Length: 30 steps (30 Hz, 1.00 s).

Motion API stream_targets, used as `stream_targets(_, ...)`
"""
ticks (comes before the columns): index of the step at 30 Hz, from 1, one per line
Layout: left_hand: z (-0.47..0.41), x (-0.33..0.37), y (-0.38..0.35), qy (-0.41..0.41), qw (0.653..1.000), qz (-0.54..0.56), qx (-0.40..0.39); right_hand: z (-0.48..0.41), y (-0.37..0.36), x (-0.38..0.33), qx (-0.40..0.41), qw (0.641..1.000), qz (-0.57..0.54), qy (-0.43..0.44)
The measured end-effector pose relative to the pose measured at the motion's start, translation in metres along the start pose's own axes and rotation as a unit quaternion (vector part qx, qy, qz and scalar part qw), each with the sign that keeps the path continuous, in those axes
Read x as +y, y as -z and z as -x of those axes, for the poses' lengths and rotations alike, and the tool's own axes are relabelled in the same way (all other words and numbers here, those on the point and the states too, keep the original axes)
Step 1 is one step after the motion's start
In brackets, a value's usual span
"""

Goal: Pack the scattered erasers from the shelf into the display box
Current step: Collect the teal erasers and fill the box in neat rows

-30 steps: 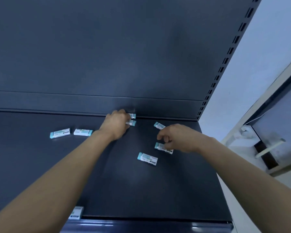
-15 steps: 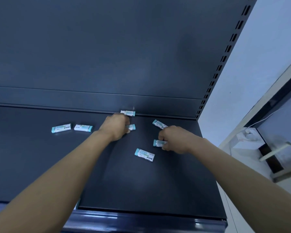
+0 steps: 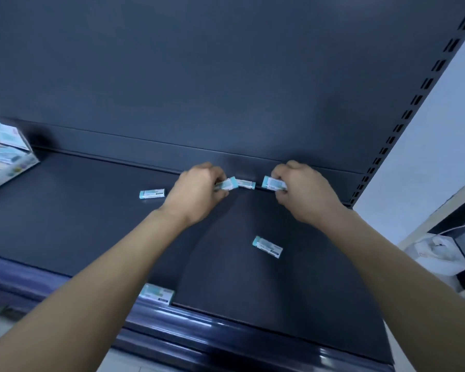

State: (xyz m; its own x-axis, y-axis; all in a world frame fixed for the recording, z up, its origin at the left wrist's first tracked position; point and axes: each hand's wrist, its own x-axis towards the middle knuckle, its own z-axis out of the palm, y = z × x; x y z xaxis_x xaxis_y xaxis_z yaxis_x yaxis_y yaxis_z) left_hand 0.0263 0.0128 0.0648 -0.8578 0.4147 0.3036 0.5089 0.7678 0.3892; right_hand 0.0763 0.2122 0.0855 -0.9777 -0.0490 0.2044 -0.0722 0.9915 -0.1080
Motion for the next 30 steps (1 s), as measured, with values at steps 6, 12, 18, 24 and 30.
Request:
stream_targets(6, 0.011, 0.003, 0.019, -0.017, 0.999, -0.005, 0.045, -0.004, 0.014, -0.005, 0.034, 0.999, 0.011, -0.003)
stream_targets(12, 0.09, -0.095, 0.122, 0.021, 0.989, -0.048, 0.139, -0.025, 0.013, -0.164, 0.053, 0.994, -0.022, 0.091)
stream_targets(18, 0.157, -0.187, 0.206, 0.054, 0.976, -0.077, 0.194, -0.038, 0.012, -0.304, 0.091, 0.986, -0.014, 0.141)
stream_targets(24, 0.188, -0.248, 0.244, 0.066, 0.973, -0.083, 0.206, -0.055, 0.007, -0.383, 0.092, 0.985, -0.006, 0.147)
stream_targets(30, 0.184, -0.295, 0.256, 0.075, 0.971, -0.081, 0.212, -0.091, -0.006, -0.419, 0.098, 0.987, -0.001, 0.128)
